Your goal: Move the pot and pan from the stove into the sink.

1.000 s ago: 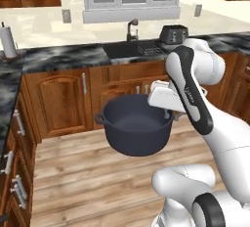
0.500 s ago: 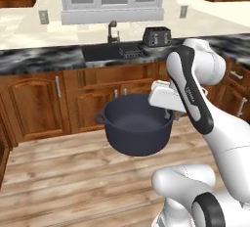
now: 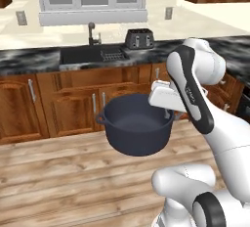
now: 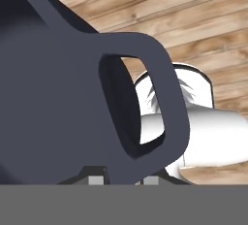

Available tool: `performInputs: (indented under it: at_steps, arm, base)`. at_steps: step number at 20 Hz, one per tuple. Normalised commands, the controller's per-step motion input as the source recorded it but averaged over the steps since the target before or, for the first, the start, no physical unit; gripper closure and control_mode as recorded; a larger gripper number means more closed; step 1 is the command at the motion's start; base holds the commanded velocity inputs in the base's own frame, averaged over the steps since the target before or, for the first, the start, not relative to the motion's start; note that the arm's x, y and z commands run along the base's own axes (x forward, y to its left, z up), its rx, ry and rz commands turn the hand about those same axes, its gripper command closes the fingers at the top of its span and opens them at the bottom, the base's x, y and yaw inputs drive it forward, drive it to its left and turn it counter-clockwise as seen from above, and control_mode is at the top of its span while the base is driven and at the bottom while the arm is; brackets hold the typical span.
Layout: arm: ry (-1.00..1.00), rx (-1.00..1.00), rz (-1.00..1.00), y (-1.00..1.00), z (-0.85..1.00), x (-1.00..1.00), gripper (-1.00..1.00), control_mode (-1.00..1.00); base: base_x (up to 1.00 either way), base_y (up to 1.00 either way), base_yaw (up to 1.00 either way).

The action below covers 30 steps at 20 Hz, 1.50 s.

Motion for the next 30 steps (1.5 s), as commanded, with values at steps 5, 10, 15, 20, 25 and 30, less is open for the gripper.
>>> performInputs:
  at_steps: [5, 10, 15, 20, 25, 30]
  arm:
    - [0.00, 0.00, 0.00, 0.00, 0.00, 0.00, 1.00, 1.00]
    - [0.00, 0.00, 0.00, 0.00, 0.00, 0.00, 1.00, 1.00]
    - [0.00, 0.00, 0.00, 0.00, 0.00, 0.00, 1.00, 1.00]
    - [0.00, 0.00, 0.00, 0.00, 0.00, 0.00, 1.00, 1.00]
    - [0.00, 0.00, 0.00, 0.00, 0.00, 0.00, 1.00, 1.00]
    - [0.00, 0.00, 0.00, 0.00, 0.00, 0.00, 1.00, 1.00]
  base:
    - [0.29, -0.76, 0.07]
    - [0.11, -0.60, 0.03]
    - [0.03, -0.07, 0.00]
    - [0.58, 0.00, 0.00]
    - [0.82, 0.01, 0.00]
    - [0.91, 0.05, 0.00]
